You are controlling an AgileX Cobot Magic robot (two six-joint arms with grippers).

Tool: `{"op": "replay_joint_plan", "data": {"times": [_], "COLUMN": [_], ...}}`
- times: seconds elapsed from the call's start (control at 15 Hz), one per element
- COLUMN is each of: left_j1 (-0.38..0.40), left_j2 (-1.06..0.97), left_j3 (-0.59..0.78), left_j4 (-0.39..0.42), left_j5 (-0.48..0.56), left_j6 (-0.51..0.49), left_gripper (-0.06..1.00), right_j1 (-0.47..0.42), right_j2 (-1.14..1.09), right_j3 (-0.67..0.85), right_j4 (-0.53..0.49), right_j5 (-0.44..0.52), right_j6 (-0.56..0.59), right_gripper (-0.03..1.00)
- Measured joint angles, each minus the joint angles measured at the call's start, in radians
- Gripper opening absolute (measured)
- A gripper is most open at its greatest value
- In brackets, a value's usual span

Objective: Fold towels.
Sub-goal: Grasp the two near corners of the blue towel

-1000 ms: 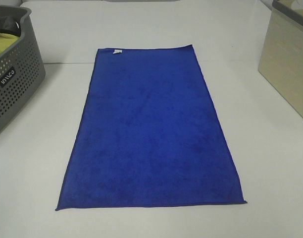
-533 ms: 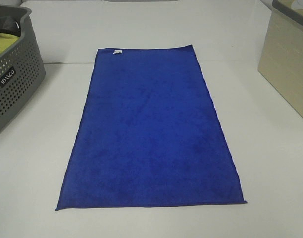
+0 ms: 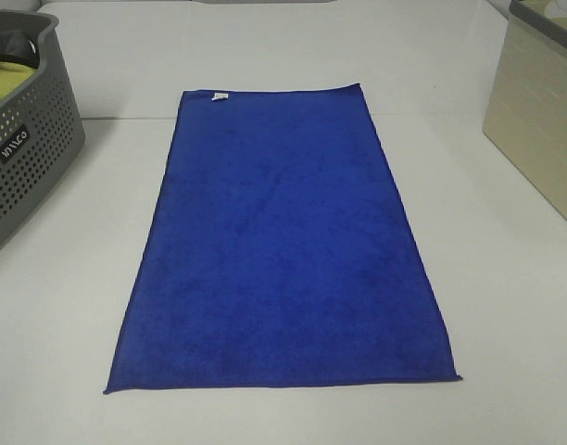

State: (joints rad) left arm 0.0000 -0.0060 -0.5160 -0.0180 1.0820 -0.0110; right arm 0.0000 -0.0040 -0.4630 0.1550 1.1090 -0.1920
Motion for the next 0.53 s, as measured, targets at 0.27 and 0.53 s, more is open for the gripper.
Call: {"op": "replay_joint_plan", "data": {"times": [0.27, 0.53], "left_j1": [0.0, 0.0], "left_j2": [0.0, 0.0], "left_j3": [0.0, 0.0], "left_j4": [0.0, 0.0], "left_j5": [0.0, 0.0], "left_j6": [0.0, 0.0], "left_gripper": [0.46, 0.46], "right_j1": [0.0, 0.0], "right_j2": [0.0, 0.0], "right_j3": [0.0, 0.0], "right_j4": [0.0, 0.0], "right_j5": [0.0, 0.0], "right_j6": [0.0, 0.0], "right_gripper": [0.76, 0.76]}}
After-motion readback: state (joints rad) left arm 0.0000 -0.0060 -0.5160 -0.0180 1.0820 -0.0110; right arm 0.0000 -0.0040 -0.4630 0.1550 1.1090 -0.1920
